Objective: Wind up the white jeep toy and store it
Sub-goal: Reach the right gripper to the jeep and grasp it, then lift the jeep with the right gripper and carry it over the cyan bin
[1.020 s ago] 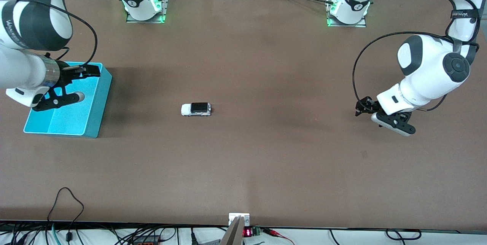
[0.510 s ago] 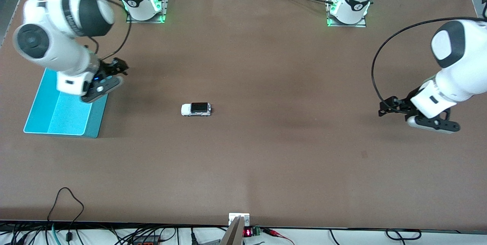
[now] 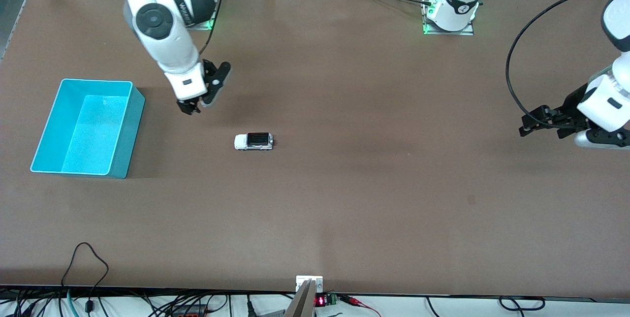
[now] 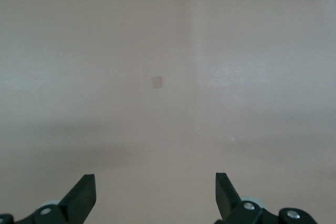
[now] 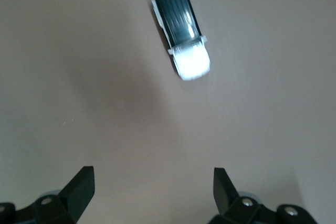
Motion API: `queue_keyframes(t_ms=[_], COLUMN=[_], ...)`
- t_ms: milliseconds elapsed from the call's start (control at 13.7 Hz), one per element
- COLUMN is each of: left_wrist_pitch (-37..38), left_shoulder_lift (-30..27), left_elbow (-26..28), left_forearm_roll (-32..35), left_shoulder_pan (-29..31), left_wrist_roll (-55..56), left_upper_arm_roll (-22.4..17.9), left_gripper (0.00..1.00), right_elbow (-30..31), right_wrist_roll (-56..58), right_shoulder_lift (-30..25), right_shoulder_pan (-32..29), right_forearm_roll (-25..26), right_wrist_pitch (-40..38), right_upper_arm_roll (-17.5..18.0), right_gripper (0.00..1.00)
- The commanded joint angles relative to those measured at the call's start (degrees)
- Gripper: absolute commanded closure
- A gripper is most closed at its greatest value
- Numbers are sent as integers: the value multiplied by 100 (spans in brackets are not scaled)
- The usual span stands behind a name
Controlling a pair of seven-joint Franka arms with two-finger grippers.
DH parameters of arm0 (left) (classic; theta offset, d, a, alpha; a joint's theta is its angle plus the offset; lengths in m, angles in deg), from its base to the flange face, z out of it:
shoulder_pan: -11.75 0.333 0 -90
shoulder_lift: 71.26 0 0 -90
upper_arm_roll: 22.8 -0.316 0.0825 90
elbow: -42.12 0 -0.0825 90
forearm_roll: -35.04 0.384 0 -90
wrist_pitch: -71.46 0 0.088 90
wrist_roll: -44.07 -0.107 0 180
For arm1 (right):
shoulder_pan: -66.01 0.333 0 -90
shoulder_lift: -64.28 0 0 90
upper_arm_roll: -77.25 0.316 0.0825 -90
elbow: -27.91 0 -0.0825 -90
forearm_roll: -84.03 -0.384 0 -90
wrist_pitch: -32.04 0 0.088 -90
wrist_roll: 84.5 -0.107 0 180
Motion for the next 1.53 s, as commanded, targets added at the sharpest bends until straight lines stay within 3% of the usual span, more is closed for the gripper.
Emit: queue_keyframes(t_ms=[0, 146, 292, 437, 948, 1312, 1458], left_wrist_pitch=[282, 484, 476, 415, 257, 564, 808], left_shoulder_lift=[-97, -159, -159, -142, -124, -159, -168], left_elbow=[-77, -68, -68, -95, -51, -147, -445], left_forearm_roll=[102, 111, 120, 120, 129, 129, 120], left_shoulder_pan=[-344, -537, -512, -512, -477, -555, -556], left_wrist_roll=[150, 142, 80, 80, 45, 185, 238], left_upper_arm_roll=[-400, -647, -630, -621, -612, -437, -401], left_gripper=[0, 0, 0, 0, 0, 0, 0], right_elbow=[-30, -83, -144, -407, -1137, -1437, -1437], right_wrist_roll=[270, 402, 420, 411, 402, 394, 385], right_shoulder_lift=[740, 1302, 1690, 1919, 2561, 3001, 3072], right_shoulder_pan=[19, 55, 90, 169, 468, 793, 855], right_forearm_roll=[545, 775, 977, 1232, 1295, 1304, 1365], right_wrist_pitch=[841, 1518, 1916, 1909, 1917, 1935, 1996], right_upper_arm_roll=[165, 156, 121, -1, -292, -556, -573], right_gripper=[0, 0, 0, 0, 0, 0, 0])
